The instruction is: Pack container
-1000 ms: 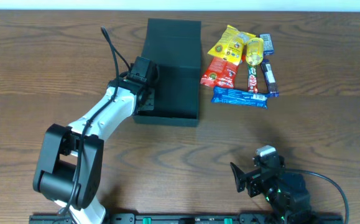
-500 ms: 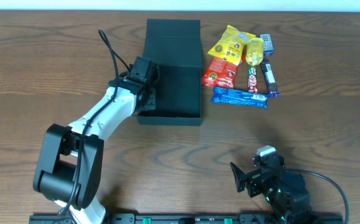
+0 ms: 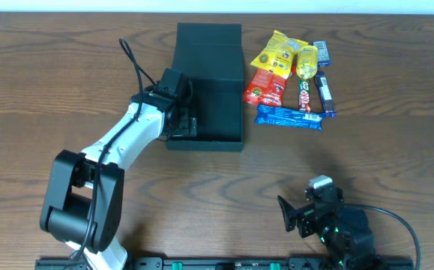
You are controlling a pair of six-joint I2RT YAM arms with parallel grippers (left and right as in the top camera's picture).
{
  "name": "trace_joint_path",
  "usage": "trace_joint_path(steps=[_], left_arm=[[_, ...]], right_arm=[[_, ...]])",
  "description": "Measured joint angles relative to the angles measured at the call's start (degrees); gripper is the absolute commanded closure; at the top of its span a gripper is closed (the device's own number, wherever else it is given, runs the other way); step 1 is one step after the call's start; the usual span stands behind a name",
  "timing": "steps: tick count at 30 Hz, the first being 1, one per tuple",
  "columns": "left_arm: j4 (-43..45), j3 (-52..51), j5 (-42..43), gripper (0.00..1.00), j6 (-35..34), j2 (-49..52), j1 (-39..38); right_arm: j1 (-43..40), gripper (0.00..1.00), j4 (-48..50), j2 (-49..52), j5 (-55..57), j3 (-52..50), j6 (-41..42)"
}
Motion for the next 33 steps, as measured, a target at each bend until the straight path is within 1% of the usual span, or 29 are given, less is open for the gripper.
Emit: trace_joint_path(steps=[3,6,10,14,20,31,33], left_arm=[[-2.1,4.0,0.4,0.05,0.1,-2.6,0.0],[-2.5,6.8,0.7,0.04,0.6,-7.8,0.0],[-3.4,8.2,0.8,0.05,2.7,-16.2,0.0],[-5.9,8.3,0.8,0.05,5.0,-20.2,0.0],[-8.8,8.3,0.8,0.05,7.4,-20.8,0.0],[-10.8,8.3,0.9,0.04,7.8,-20.8,0.0],[-11.5,8.3,0.9,0.05,7.8,-20.8,0.0]], right_arm=[[0.0,0.01,0.0,0.0,0.0,0.0,0.0],[0.0,0.01,0.0,0.0,0.0,0.0,0.0],[0.0,0.01,0.0,0.0,0.0,0.0,0.0],[0.0,0.01,0.0,0.0,0.0,0.0,0.0],[0.0,0.01,0.0,0.0,0.0,0.0,0.0],[0.0,0.01,0.3,0.0,0.0,0.0,0.0],[0.0,0.01,2.0,0.0,0.0,0.0,0.0]])
